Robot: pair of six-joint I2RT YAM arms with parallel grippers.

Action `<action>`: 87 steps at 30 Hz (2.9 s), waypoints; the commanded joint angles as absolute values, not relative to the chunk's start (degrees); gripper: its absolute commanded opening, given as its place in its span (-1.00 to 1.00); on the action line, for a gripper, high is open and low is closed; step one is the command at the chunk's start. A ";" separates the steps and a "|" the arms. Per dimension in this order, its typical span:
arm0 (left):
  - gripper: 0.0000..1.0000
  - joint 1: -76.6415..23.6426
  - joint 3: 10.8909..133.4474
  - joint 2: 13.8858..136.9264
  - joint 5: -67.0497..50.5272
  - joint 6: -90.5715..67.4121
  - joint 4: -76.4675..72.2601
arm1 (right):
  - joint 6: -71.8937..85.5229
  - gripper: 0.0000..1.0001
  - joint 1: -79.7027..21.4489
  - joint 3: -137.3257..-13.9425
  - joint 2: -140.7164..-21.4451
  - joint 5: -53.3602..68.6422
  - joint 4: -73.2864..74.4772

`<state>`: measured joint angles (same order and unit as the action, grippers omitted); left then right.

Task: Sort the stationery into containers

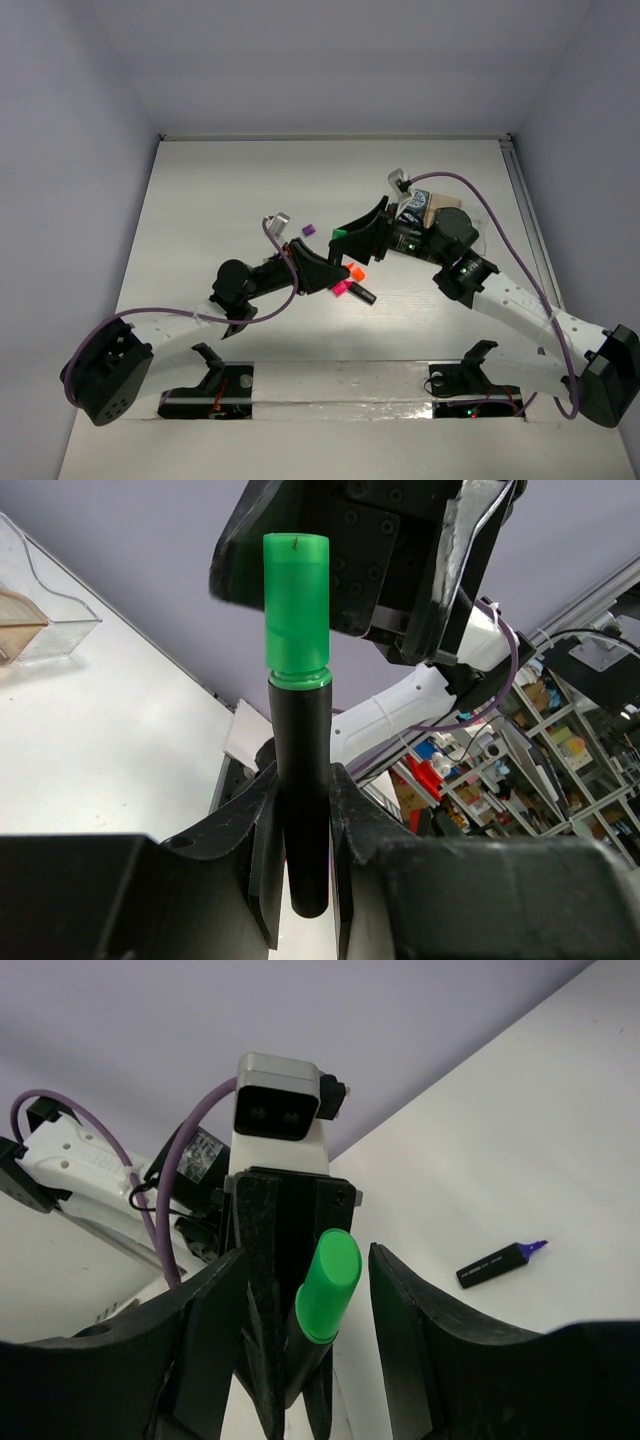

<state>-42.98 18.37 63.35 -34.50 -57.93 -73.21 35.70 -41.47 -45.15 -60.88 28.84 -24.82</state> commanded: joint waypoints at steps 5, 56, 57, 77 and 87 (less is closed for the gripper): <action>-1.00 -42.63 20.04 60.91 -35.51 -56.25 -97.56 | 36.21 0.39 -41.48 -45.00 -61.44 26.81 -25.84; -1.00 -40.43 22.41 63.19 -37.44 -60.03 -101.43 | 40.87 -0.97 -41.48 -42.28 -61.97 38.50 -38.50; -1.00 -40.43 22.50 63.19 -37.44 -59.94 -101.43 | 40.70 -0.97 -41.48 -42.01 -61.61 38.24 -38.67; -1.00 -35.95 27.07 59.77 -38.93 -54.67 -94.04 | 33.05 -1.00 -50.80 -40.60 -60.73 25.93 -31.73; -1.00 -33.13 27.42 58.71 -39.72 -55.72 -95.10 | 30.76 -1.00 -51.33 -43.33 -60.64 33.13 -23.82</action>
